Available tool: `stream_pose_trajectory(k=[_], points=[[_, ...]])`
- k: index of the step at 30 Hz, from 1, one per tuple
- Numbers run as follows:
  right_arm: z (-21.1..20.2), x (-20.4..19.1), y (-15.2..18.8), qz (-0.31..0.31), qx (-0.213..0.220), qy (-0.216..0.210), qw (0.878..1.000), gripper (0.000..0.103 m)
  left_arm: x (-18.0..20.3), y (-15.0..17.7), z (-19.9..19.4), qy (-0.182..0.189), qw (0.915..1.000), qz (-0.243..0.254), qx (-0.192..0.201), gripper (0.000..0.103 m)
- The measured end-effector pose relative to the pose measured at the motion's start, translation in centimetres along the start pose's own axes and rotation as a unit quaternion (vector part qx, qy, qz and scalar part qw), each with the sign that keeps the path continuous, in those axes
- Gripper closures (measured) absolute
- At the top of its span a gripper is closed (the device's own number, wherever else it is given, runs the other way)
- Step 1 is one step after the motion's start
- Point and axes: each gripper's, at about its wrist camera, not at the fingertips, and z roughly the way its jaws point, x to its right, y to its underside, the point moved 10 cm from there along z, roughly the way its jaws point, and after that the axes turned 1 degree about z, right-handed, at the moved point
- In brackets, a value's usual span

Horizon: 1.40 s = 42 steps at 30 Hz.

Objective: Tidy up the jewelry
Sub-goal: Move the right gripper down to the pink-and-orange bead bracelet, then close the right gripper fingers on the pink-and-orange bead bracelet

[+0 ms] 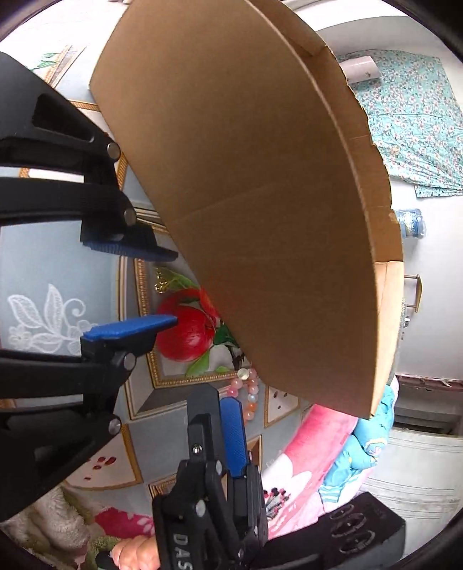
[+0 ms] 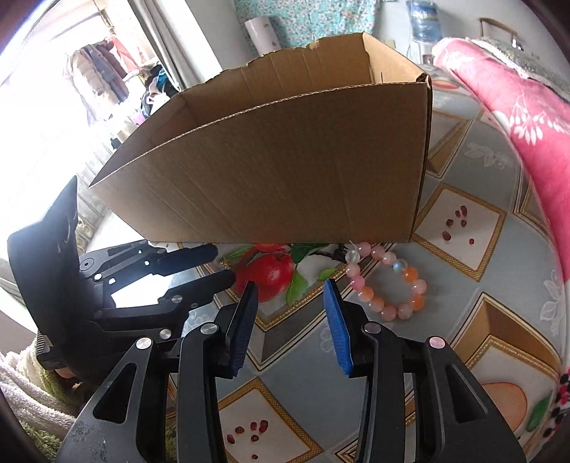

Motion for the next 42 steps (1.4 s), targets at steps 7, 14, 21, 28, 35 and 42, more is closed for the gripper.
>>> stream_pose_trajectory(k=[7, 14, 21, 28, 35, 42], points=[[-1.0, 1.0, 0.6, 0.006, 0.012, -0.001, 1.000, 0.065, 0.0, -0.2, 0.5, -0.020, 0.9997, 0.016, 0.003, 0.095], [-2.7, 2.1, 1.3, 0.005, 0.026, 0.013, 1.000, 0.065, -0.1, -0.1, 0.3, -0.027, 0.9995, 0.017, 0.002, 0.099], [-2.4, 3.3, 0.9, 0.004, 0.023, 0.043, 0.999, 0.065, -0.5, 0.3, -0.3, -0.026, 0.9996, -0.003, -0.009, 0.100], [0.0, 3.2, 0.7, -0.025, -0.003, 0.078, 0.997, 0.077, -1.0, 1.0, -0.5, -0.035, 0.9992, -0.011, -0.018, 0.100], [0.6, 2.6, 0.6, -0.059, 0.001, 0.124, 0.990, 0.095, -1.2, 1.0, -0.5, -0.041, 0.9985, -0.019, -0.030, 0.100], [-0.2, 2.8, 0.7, -0.021, 0.010, 0.100, 0.995, 0.096, -1.1, 0.9, -0.4, -0.046, 0.9977, -0.027, -0.043, 0.100]])
